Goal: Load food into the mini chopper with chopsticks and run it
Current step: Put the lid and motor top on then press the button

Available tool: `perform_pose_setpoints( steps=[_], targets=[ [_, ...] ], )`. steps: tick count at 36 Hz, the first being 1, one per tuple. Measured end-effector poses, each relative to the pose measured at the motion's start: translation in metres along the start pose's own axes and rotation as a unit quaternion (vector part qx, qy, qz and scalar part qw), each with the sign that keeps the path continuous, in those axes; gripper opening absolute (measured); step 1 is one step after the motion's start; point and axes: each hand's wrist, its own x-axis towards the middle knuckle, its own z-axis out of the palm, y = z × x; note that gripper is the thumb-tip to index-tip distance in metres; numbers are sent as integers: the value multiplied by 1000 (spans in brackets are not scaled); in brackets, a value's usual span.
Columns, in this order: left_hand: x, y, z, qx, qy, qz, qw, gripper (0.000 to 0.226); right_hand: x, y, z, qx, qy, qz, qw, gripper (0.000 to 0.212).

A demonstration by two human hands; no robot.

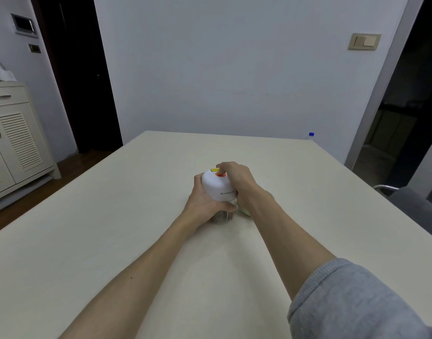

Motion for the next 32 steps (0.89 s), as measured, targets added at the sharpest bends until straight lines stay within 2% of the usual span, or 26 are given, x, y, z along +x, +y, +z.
perform_pose_setpoints(
  steps=[5, 9, 13, 17, 20, 23, 27, 32],
  targets=[
    [0, -2, 0, -4, 1, -1, 1000, 104, -1, 1, 0, 12, 6, 12, 1000, 19],
    [0, -1, 0, -5, 2, -2, 1000, 104, -1, 2, 0, 24, 4, 12, 1000, 39],
    [-1, -1, 0, -9, 0, -6, 1000, 104, -1, 3, 0, 28, 7, 12, 1000, 41],
    [-3, 0, -2, -10, -1, -10, 1000, 104, -2, 4, 0, 30, 7, 11, 999, 36],
    [-1, 1, -1, -1, -4, -5, 1000, 102, -5, 4, 1, 40, 7, 17, 999, 17],
    [1, 1, -2, 5, -12, -1, 1000, 97, -5, 6, 1, 59, 9, 15, 998, 19],
    [3, 1, -3, 13, -15, 2, 1000, 93, -8, 5, 3, 63, 13, 11, 998, 5],
    [3, 1, -2, 11, -11, 2, 1000, 93, -9, 5, 2, 62, 14, 8, 998, 13]
  ],
)
